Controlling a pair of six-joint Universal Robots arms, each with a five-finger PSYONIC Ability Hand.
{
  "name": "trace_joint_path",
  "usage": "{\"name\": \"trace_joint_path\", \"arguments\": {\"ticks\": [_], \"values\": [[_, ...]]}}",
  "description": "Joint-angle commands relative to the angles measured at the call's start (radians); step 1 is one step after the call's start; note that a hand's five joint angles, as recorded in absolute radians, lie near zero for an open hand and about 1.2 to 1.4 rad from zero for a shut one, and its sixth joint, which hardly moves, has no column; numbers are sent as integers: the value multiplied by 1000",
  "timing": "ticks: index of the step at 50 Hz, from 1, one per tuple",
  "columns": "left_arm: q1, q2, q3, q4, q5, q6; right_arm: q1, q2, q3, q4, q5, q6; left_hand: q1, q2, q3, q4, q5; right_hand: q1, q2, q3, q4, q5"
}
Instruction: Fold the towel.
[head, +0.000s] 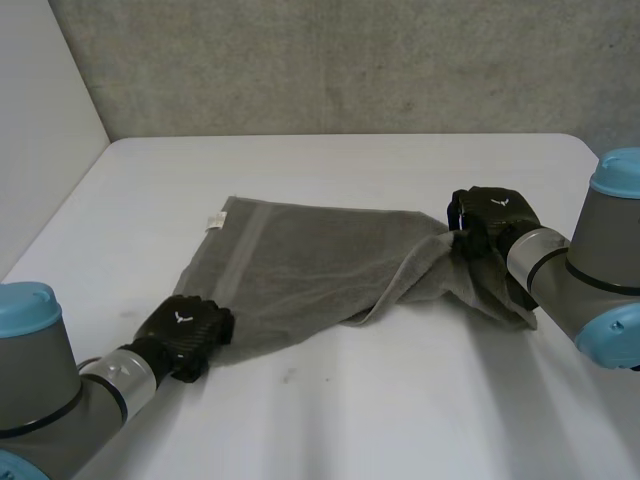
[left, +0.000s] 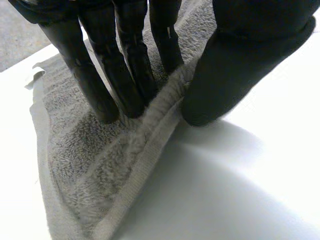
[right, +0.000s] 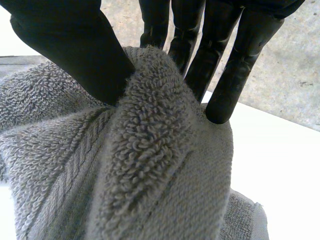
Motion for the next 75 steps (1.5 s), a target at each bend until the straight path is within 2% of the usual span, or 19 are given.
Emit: {"name": "trace_joint_path", "arguments": {"ticks": [1,8,17,18,19,26,29,35,42,44,51,56,59,61,62,64,67,71,75], "values": [[-24,53,29,21,-7,-11,-3,-29,9,3,-3,-1,482,341,343,348,351,458,224,216,207,243],[-35,139,35,21,-41,-13,-3,-78,23,17,-1,-44,482,341,343,348,351,458,224,216,207,243],[-18,154,31,6,-47,-8,0,-144,60,153,0,-278,482,341,343,348,351,458,224,216,207,243],[-12,156,29,1,-47,-5,0,-156,70,188,0,-328,482,341,343,348,351,439,205,197,188,223],[-1,168,27,-8,-47,-5,-3,-167,81,220,-1,-372,482,341,343,348,351,264,30,22,13,49],[65,210,21,-85,-36,-3,-3,-209,144,261,-3,-460,482,341,343,348,351,198,-36,-44,-53,-18],[66,202,21,-97,-33,-2,-3,-209,169,264,0,-504,482,341,343,348,351,-71,-305,-313,-322,-287],[56,130,37,-95,-36,3,-3,-207,184,262,-3,-541,482,341,343,348,351,-78,-312,-320,-329,-294],[48,85,66,-92,-39,4,-3,-207,184,261,-13,-541,482,341,343,348,351,-37,-271,-279,-288,-253],[48,76,80,-91,-41,4,-3,-207,186,261,-38,-543,482,341,343,348,351,398,164,155,147,182],[47,50,177,-86,-42,7,-5,-204,131,251,-99,-557,482,341,343,348,351,458,224,216,207,243],[27,9,383,-89,-47,15,-5,-129,-68,147,-85,-538,482,341,343,348,351,458,224,216,207,243],[-10,-7,587,-85,-56,7,4,-115,-204,11,-3,-514,482,341,343,348,351,458,224,216,207,243],[-32,-34,821,-86,-129,-11,6,-121,-267,-217,97,-467,482,341,343,348,351,458,224,216,207,243],[-32,-34,822,-86,-130,-11,6,-121,-267,-218,97,-466,482,341,343,348,351,458,224,216,207,243],[-45,-54,1019,-85,-236,-66,1,-136,-246,-458,140,-420,482,341,343,348,351,458,224,216,207,243],[-46,-74,1138,-86,-310,-141,-2,-181,-188,-596,145,-394,482,341,343,348,351,458,224,216,207,243],[-46,-80,1144,-86,-321,-187,-2,-219,-112,-608,140,-385,482,341,343,348,351,458,224,216,207,243],[-46,-82,995,-86,-320,-195,0,-227,22,-606,117,-385,482,341,343,348,351,458,224,216,207,243]]}}
